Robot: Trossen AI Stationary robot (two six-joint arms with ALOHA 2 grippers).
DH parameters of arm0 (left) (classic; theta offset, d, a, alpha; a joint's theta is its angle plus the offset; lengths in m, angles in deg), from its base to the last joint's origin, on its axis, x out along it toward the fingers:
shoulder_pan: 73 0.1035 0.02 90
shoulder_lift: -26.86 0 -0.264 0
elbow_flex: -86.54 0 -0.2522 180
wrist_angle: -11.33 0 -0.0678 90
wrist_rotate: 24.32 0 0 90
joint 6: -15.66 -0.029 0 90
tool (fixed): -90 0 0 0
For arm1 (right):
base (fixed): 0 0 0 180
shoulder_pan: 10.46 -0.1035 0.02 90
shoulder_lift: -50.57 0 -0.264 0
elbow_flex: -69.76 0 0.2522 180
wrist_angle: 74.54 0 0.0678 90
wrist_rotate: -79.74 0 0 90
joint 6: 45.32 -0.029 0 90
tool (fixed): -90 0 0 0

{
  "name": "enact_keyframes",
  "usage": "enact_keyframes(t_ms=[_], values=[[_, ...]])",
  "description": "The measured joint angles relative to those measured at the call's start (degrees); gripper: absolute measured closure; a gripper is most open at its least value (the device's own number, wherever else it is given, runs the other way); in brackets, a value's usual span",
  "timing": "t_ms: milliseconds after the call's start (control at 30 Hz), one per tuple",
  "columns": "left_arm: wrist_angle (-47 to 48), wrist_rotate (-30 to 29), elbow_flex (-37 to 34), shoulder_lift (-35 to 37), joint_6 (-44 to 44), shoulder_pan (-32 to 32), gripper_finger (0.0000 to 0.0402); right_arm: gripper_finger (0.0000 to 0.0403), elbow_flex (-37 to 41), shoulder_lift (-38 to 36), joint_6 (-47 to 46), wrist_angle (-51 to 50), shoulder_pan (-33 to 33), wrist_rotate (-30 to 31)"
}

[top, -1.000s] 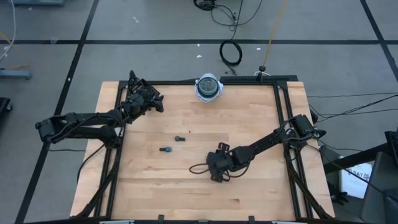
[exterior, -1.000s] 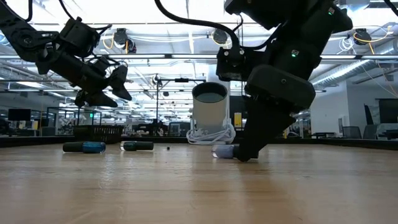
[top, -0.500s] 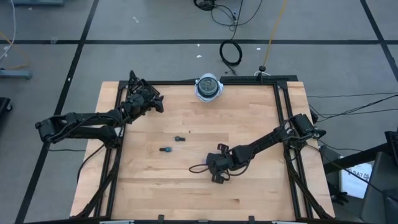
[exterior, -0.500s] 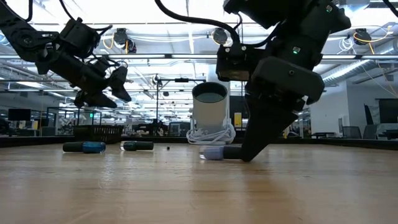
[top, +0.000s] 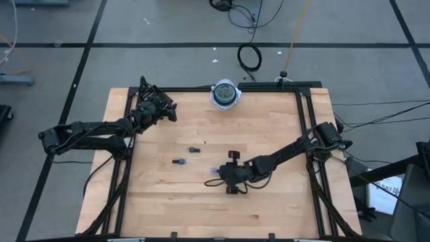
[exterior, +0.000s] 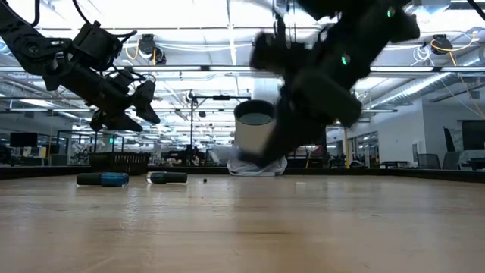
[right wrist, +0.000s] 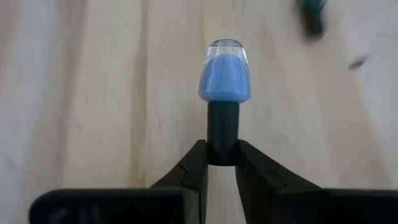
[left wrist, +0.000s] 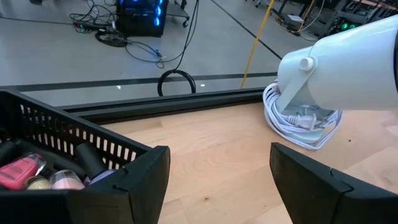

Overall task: Pick & Place Nail Polish
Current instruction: Put the light blue nail polish bottle into the black bin

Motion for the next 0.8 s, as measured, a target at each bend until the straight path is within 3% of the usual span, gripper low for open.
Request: enact_keyframes(t_ms=[133, 300, 433, 700, 800], values=[[0.13, 0.92, 0.0, 0.0, 0.02, -0.04, 0.0131, 0.0356, 0.97, -0.51, 3.67, 8.58, -0.13, 0.29], [0.13, 1.52, 0.0, -0.01, 0.3, -0.46, 0.0131, 0.0356, 8.37, -0.55, 7.84, 34.56, 0.74, -9.83], [-0.02, 1.51, 0.0, -0.02, 0.2, -0.63, 0.0131, 0.0356, 14.47, -0.9, 7.47, 48.72, 1.7, -16.29], [-0.15, 1.45, 0.0, -0.02, 0.0, -0.66, 0.0131, 0.0356, 20.95, -1.71, 2.66, 63.65, 2.6, -20.9], [-0.17, 1.42, 0.0, -0.02, 0.0, -0.65, 0.0131, 0.0356, 20.94, -1.77, 1.32, 68.76, 2.6, -25.86]])
